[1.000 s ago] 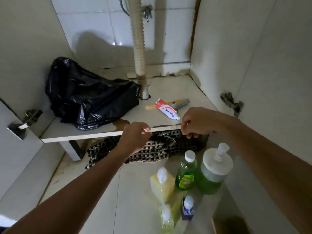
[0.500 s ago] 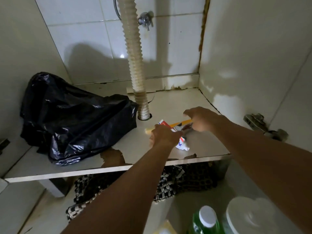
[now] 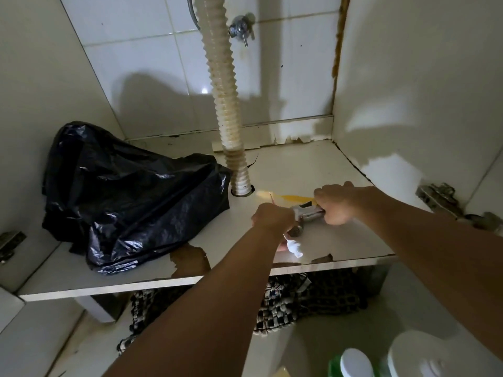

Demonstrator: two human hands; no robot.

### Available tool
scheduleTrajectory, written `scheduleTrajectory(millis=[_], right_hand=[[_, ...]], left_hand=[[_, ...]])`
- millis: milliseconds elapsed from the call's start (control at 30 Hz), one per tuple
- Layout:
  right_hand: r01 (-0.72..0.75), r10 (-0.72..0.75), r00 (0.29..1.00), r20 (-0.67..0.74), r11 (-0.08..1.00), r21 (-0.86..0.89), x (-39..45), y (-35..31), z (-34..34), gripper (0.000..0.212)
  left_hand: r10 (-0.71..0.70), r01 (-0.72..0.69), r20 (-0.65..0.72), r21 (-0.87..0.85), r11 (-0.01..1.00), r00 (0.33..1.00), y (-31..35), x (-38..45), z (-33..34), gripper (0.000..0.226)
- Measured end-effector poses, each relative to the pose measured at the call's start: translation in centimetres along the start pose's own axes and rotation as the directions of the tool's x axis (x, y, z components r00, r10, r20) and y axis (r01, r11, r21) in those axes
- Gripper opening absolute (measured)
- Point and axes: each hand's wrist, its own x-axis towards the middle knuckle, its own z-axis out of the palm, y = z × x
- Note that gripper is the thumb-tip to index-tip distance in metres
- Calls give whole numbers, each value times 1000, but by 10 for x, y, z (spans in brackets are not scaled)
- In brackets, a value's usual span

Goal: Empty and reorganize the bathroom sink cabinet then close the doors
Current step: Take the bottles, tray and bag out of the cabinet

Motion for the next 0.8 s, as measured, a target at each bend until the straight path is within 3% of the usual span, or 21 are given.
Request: scheduleTrajectory(millis=[233, 367, 533, 667, 800], right_hand=[[-61, 56, 996, -64, 995, -79, -53, -14, -2, 15], [-129, 124, 982, -144, 991, -28, -89, -27, -14, 9], [-137, 188, 972, -143, 941, 309, -145, -60, -35, 18], [-64, 113, 992, -53, 824, 563, -197, -112, -35, 19], [-81, 8, 993, 115, 752, 654, -243, -168, -8, 22]], left_hand=[[35, -38, -118, -29, 999, 992, -11, -14, -23, 24], [81, -85, -135, -25, 996, 988, -19, -41, -46, 18], [203, -205, -114, -2, 979, 973, -50, -101, -90, 18], [85, -85, -22, 0, 996, 996, -96, -148, -123, 11], [-78, 76, 7, 136, 988, 997, -149, -174, -147, 7]])
